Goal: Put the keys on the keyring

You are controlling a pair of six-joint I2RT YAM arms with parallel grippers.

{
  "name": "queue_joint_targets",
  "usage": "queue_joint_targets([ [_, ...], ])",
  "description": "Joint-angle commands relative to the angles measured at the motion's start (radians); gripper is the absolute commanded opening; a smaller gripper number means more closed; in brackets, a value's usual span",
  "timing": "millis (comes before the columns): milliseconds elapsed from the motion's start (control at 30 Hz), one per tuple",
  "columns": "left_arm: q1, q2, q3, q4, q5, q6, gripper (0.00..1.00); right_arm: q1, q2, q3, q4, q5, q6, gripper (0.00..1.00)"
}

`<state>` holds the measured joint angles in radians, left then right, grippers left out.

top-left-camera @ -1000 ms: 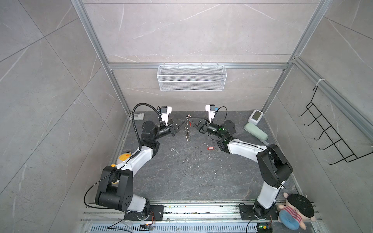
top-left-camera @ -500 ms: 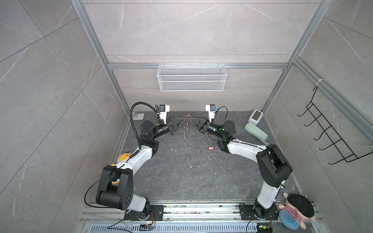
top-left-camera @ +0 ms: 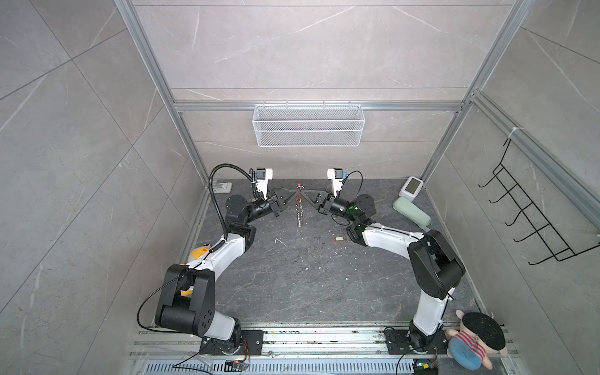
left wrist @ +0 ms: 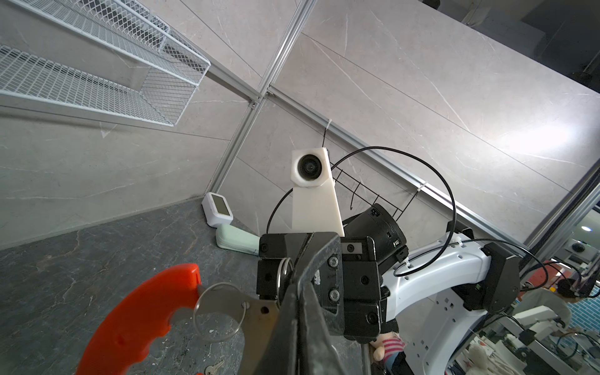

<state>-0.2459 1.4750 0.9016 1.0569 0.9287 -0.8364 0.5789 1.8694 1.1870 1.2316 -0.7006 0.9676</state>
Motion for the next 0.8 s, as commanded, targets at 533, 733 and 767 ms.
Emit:
queue_joint_targets([
  [533, 0.003, 0.019, 0.044, 0.079, 0.054, -0.031, 0.00, 0.030, 0.016, 0.058, 0.052, -0.014, 0.016, 0.00],
  [733, 0.003, 0.014, 0.029, 0.101, 0.068, -0.023, 0.00, 0.032, 0.012, 0.052, 0.042, -0.016, 0.008, 0.00],
  [767, 0.003, 0.008, 0.023, 0.101, 0.063, -0.014, 0.00, 0.033, 0.009, 0.048, 0.039, -0.013, 0.004, 0.00],
])
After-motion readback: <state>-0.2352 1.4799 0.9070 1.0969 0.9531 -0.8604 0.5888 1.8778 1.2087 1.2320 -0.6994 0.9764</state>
